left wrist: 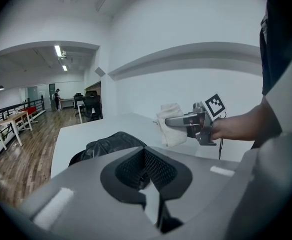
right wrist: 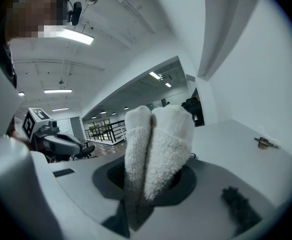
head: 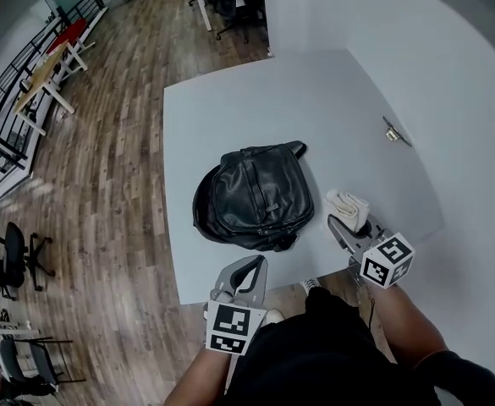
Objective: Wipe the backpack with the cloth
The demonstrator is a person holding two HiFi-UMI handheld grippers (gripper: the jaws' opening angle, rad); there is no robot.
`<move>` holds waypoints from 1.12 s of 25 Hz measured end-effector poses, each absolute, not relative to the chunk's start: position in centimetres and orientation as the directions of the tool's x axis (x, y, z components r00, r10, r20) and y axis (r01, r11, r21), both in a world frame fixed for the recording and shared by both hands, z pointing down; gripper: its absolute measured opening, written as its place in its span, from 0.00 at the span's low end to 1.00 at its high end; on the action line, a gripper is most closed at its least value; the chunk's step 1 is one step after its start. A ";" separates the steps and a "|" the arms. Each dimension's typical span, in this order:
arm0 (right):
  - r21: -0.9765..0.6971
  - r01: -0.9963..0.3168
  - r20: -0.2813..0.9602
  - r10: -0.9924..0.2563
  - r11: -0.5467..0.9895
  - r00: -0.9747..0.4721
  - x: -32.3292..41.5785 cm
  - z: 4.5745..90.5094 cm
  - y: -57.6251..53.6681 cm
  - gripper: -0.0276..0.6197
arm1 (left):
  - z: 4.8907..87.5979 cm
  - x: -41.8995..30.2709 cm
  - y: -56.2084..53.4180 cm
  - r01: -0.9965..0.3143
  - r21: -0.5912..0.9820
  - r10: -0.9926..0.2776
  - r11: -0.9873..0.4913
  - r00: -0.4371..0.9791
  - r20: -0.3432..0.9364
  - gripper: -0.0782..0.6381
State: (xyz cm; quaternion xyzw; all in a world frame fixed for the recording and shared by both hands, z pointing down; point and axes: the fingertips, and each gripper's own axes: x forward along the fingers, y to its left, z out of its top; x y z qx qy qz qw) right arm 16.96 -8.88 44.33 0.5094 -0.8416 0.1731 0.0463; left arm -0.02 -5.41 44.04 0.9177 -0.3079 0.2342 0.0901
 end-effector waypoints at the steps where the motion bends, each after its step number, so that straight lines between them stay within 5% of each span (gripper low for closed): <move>1: -0.250 -0.870 0.259 -0.837 0.424 -0.482 17.3 44.8 -9.4 0.17 | 44.0 0.4 -5.9 -0.611 0.015 -0.527 -0.792 0.695 0.490 0.12; 28: -0.247 -0.822 0.364 -0.737 0.514 -0.570 23.5 55.5 -27.6 0.17 | 48.7 9.0 -13.4 -0.667 -0.019 -0.498 -0.745 0.538 0.680 0.12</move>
